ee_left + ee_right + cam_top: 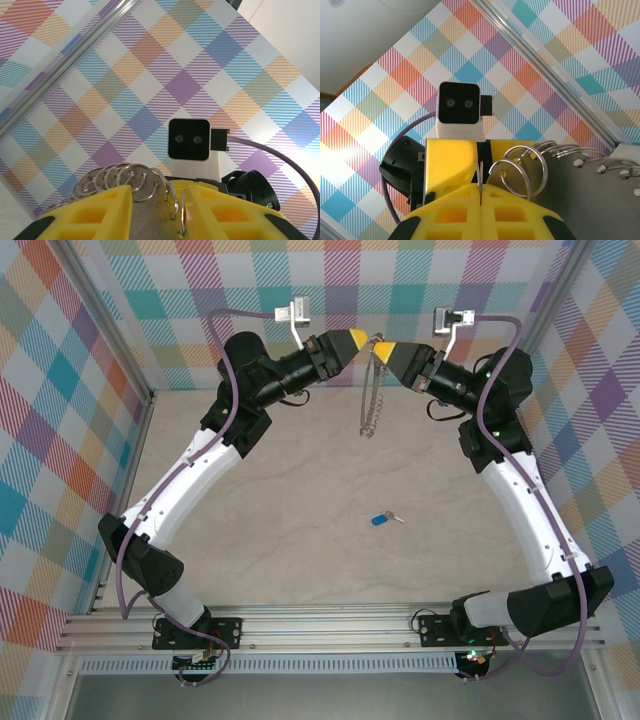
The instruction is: Put the keys on the keyring
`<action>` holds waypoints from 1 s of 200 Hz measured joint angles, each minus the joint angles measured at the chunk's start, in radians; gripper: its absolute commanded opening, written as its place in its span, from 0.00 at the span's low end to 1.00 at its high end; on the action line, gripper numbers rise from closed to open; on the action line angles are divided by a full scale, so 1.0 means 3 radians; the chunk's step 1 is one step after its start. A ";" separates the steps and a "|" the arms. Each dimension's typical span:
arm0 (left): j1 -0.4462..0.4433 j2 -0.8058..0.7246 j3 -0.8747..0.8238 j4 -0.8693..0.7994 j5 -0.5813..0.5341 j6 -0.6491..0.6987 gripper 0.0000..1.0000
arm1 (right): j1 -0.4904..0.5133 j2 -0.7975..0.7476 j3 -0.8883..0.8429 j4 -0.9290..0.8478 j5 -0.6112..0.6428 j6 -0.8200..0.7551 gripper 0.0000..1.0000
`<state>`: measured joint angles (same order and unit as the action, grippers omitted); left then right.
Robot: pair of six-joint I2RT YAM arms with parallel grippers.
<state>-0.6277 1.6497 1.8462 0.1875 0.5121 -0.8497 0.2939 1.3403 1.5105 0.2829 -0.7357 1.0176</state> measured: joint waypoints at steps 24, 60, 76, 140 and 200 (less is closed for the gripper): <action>-0.0010 0.0000 0.0000 0.0000 0.0011 -0.0001 0.31 | 0.0022 0.0032 0.0000 0.0006 0.0011 -0.0001 0.00; -0.0022 0.0000 0.0000 0.0001 0.0011 -0.0009 0.27 | 0.0046 0.0057 0.0001 0.0006 0.0027 -0.0001 0.00; -0.0023 0.0000 0.0000 0.0001 0.0011 -0.0011 0.24 | 0.0048 0.0066 0.0001 0.0005 0.0036 -0.0003 0.00; -0.0022 0.0000 -0.0036 0.0031 -0.0003 -0.0004 0.00 | 0.0051 0.0069 0.0001 -0.0032 0.0065 -0.0004 0.00; -0.0029 -0.0004 -0.0037 -0.0160 -0.0027 0.0206 0.00 | 0.0029 -0.0029 0.0017 -0.0624 0.0331 -0.0242 0.92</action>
<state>-0.6365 1.6485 1.8351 0.1394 0.5041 -0.7879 0.3027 1.3315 1.5154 0.0956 -0.6365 0.9451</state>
